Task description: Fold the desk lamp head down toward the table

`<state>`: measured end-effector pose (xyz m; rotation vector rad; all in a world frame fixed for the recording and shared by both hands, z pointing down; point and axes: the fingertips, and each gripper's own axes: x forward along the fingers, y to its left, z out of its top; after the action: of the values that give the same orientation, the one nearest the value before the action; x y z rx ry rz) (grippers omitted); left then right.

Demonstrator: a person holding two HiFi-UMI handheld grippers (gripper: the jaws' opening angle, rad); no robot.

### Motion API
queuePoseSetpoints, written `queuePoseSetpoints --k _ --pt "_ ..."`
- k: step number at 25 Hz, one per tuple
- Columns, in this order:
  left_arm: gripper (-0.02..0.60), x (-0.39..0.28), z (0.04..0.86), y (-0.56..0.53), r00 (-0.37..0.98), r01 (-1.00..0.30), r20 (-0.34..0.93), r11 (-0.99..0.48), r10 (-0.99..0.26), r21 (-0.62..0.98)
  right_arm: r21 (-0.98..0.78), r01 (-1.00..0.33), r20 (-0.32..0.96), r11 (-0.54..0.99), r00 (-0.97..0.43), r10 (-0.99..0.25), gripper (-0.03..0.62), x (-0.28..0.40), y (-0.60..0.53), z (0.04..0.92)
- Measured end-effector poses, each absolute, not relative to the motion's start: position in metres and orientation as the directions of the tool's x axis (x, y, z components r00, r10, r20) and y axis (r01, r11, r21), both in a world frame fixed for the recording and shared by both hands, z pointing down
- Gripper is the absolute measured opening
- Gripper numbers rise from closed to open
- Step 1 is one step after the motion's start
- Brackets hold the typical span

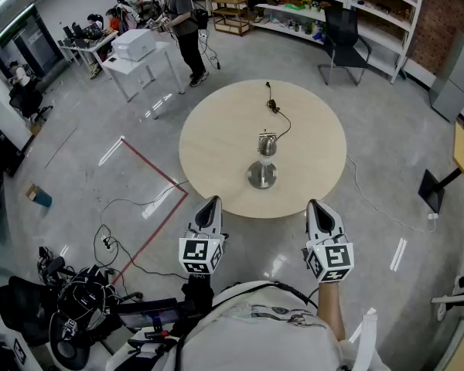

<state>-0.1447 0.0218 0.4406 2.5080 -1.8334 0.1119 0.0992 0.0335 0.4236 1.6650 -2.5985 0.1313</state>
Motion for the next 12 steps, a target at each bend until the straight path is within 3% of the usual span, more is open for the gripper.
queuePoseSetpoints --k 12 --pt "0.000 -0.1445 0.4424 0.0239 0.293 -0.955 0.082 -0.295 -0.953 -0.014 -0.052 -0.907 0.100 0.419 -0.422 -0.901 0.002 0.1007 0.0320 0.4285"
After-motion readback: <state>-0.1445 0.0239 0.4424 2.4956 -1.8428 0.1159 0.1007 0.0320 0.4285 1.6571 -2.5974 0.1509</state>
